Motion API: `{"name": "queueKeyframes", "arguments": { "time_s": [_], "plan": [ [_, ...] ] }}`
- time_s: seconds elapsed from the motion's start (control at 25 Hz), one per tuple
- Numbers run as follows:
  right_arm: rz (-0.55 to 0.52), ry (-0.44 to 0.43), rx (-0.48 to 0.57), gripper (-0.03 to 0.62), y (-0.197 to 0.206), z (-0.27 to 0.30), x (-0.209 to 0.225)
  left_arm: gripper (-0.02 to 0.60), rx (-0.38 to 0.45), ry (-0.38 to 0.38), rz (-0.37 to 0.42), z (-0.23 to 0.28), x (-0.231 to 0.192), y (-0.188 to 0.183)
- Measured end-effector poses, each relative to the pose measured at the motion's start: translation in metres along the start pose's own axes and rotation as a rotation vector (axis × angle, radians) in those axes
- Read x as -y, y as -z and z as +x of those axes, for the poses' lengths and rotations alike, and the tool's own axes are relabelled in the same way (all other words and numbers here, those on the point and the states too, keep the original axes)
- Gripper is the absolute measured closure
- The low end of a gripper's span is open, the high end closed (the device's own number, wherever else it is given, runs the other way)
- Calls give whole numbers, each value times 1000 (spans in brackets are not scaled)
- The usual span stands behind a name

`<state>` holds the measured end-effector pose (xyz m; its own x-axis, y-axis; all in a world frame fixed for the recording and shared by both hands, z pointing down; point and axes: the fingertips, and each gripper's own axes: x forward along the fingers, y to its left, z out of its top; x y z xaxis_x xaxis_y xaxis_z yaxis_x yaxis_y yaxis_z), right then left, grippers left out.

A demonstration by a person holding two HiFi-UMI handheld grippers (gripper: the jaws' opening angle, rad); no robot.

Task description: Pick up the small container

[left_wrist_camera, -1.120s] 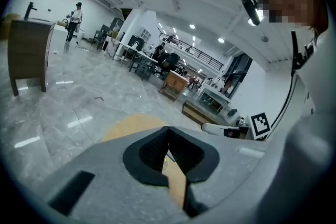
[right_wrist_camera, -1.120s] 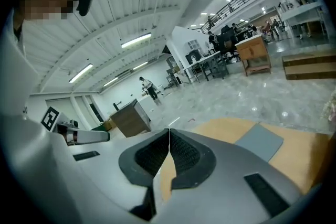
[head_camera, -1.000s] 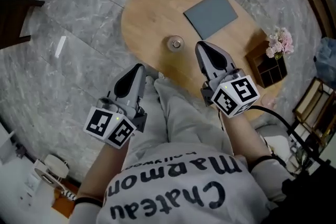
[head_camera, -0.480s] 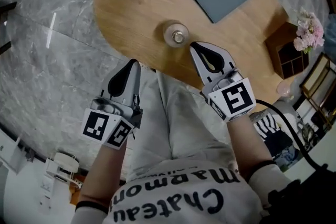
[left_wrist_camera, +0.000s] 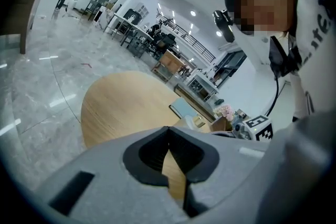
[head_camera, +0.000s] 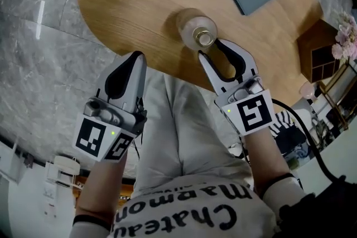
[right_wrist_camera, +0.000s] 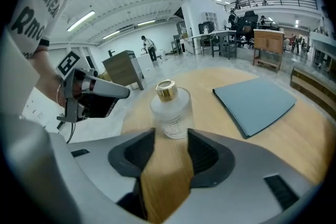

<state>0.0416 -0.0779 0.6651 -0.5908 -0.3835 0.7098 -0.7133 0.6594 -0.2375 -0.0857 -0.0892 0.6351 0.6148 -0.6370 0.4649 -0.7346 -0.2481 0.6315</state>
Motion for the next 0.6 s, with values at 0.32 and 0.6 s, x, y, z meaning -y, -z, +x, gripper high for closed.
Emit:
{"name": "queueKeyframes", "arguments": {
  "time_s": [0.32, 0.6],
  "plan": [
    [-11, -1, 17, 269, -20, 31, 2, 566, -5, 24, 21, 4, -12, 5],
    [-65, -13, 54, 269, -35, 45, 2, 566, -39, -12, 35, 2, -22, 12]
  ]
}}
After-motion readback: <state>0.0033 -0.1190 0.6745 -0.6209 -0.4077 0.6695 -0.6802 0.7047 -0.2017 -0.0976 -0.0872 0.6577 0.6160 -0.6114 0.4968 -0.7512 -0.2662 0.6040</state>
